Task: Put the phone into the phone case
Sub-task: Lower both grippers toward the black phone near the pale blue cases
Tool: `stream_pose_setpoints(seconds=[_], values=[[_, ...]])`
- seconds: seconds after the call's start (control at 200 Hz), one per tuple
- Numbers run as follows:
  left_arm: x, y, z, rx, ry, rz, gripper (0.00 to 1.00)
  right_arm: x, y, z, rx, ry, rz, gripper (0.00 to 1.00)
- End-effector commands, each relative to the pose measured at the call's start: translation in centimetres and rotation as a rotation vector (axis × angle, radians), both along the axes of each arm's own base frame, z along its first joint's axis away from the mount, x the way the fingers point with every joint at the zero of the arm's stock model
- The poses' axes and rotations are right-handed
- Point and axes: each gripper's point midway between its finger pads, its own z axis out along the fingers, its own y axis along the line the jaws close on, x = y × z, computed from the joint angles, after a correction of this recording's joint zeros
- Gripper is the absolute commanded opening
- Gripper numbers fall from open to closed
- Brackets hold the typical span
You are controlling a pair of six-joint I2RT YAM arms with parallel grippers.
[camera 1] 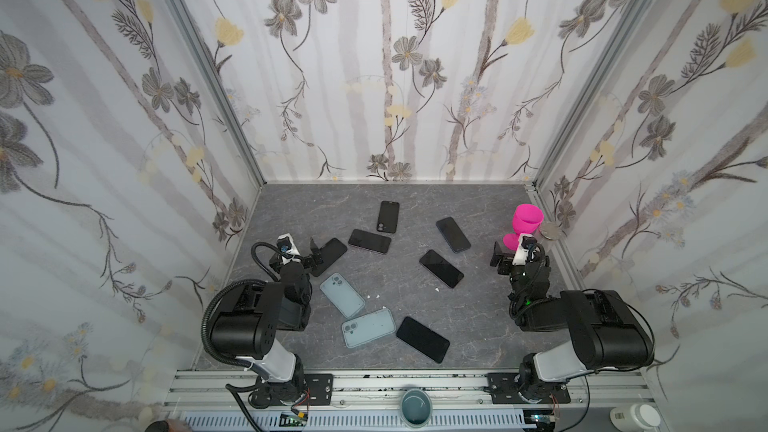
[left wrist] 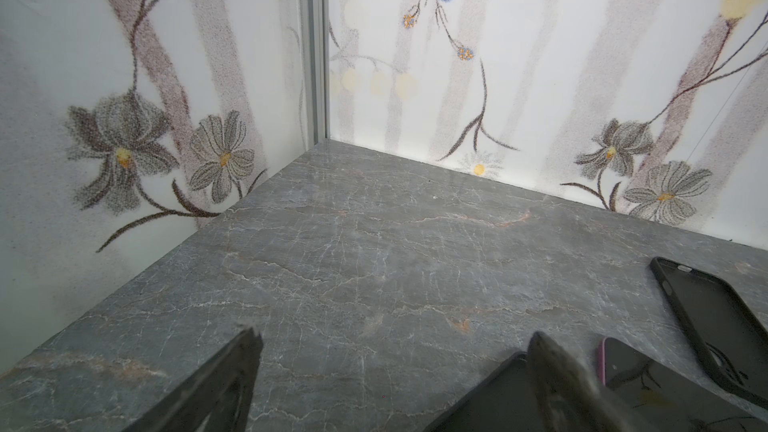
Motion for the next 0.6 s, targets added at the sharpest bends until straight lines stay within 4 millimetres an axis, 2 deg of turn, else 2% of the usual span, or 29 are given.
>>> stream_pose_setpoints(seconds=[0.0,0.215,0.4,0.525,0.595], values=[[0.2,0.0,0.8,-0.001,-0.031,-0.003,1.0,0.1,-0.1,1.2,0.001,-0.048,-0.006,1.0],[0.4,-0.8,1.4,0.013,-0.02,-0.051,0.97,-0.1,0.2,2.2,-0.003,-0.057,0.01,0.97],[1.9,-0.9,3.3,0.017,0.032,-0.044,0.92,0.7,0.0,4.1,-0.008,0.007,-0.019,0.96],[2.8,-1.4,5.2,-0.026,0.063,-0.049,0.89,1.1,1.7,6.2,-0.011,0.05,0.028,0.95],[2.9,-2.5,6.5,-0.065,0.065,-0.072,0.88,1.1,3.9,7.8,-0.025,0.065,0.102,0.95]])
